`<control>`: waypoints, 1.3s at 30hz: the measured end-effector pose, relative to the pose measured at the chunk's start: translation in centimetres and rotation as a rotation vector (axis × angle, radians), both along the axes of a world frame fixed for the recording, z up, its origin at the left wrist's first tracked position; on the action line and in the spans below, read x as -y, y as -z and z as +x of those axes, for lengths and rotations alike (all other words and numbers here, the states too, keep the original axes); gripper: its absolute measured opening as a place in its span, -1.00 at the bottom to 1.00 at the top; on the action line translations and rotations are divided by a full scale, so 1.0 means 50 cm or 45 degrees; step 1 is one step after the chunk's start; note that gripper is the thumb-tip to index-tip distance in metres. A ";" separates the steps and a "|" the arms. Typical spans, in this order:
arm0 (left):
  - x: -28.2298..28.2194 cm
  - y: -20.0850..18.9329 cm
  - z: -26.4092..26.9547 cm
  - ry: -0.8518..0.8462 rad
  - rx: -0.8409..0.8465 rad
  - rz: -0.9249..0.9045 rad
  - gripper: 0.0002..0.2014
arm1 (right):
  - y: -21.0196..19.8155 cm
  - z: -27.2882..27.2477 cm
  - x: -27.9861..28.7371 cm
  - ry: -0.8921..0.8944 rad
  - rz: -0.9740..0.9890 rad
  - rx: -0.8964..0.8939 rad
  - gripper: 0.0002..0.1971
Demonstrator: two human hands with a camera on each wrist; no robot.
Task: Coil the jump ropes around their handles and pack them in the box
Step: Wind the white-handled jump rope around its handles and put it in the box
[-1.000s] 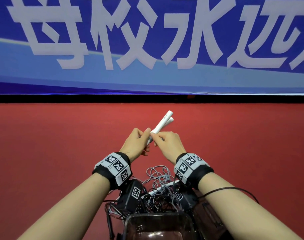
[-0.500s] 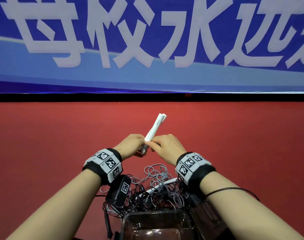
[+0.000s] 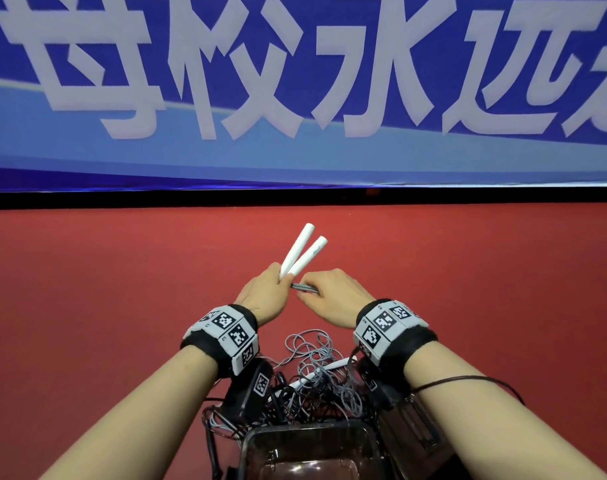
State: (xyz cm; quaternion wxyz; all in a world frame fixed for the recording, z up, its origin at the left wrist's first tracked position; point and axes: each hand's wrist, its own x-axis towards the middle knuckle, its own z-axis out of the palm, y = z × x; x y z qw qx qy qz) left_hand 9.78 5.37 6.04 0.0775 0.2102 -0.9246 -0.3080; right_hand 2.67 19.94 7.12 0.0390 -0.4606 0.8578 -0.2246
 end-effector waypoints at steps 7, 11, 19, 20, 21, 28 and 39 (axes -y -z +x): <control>0.065 0.007 0.011 -0.192 0.122 -0.228 -0.71 | -0.029 -0.023 -0.026 0.039 -0.172 0.000 -0.74; 0.054 0.002 0.022 -0.077 0.208 -0.456 -0.74 | -0.028 -0.022 -0.024 0.064 -0.250 -0.086 -0.74; 0.003 0.004 0.040 0.341 0.225 -0.693 -0.35 | -0.020 -0.054 -0.046 0.248 -0.300 -0.112 -0.74; 0.002 0.006 0.039 0.370 0.198 -0.726 -0.23 | -0.019 -0.057 -0.049 0.283 -0.305 -0.107 -0.73; 0.001 0.007 0.038 0.396 0.180 -0.762 -0.16 | -0.018 -0.060 -0.051 0.311 -0.308 -0.106 -0.72; 0.015 -0.001 0.050 0.451 0.027 -0.802 -0.30 | -0.009 -0.085 -0.062 0.363 -0.324 0.211 -0.55; -0.002 -0.027 0.032 0.214 -0.590 0.392 -0.64 | 0.013 -0.081 -0.050 0.150 -0.389 1.093 -0.75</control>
